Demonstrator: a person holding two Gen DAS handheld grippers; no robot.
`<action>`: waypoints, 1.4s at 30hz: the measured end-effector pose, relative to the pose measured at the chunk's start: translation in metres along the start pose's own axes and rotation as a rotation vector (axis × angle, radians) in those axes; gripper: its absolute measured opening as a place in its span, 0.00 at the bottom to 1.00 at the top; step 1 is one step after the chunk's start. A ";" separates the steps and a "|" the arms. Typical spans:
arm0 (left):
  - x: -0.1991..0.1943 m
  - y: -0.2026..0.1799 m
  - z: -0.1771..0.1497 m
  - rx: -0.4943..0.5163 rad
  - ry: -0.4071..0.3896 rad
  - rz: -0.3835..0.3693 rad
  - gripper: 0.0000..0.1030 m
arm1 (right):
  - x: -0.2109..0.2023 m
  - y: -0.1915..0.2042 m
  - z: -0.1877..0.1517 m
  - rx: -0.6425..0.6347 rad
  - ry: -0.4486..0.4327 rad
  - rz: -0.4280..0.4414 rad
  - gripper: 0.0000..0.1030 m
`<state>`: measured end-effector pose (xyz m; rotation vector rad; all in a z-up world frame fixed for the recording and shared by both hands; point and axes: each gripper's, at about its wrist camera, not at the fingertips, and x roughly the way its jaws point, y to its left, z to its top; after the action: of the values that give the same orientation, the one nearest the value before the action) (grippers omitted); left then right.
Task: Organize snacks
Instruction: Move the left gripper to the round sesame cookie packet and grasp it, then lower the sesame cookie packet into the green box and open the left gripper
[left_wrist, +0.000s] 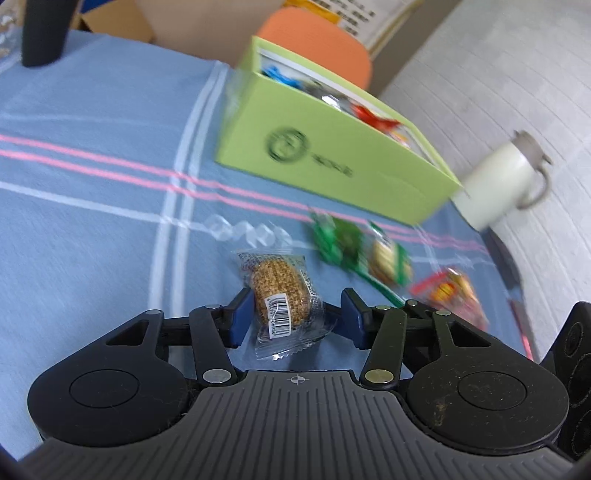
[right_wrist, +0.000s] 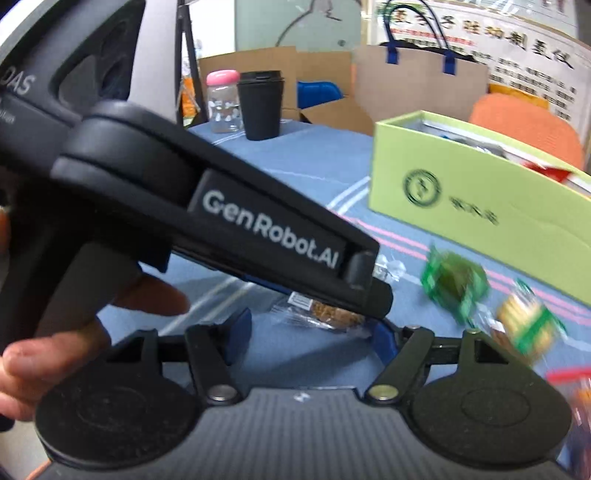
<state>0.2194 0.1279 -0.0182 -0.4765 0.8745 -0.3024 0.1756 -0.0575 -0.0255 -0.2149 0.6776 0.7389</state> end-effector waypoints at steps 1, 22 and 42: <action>-0.001 -0.005 -0.007 0.004 0.011 -0.013 0.31 | -0.008 0.001 -0.008 0.000 0.002 -0.006 0.77; -0.003 -0.062 -0.052 0.078 0.027 0.059 0.50 | -0.044 -0.010 -0.049 0.121 -0.079 -0.099 0.85; -0.011 -0.084 -0.004 0.119 -0.055 -0.041 0.18 | -0.066 -0.044 0.011 0.014 -0.148 -0.122 0.64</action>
<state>0.2039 0.0599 0.0301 -0.3905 0.7889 -0.3755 0.1753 -0.1211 0.0223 -0.1847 0.5241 0.6263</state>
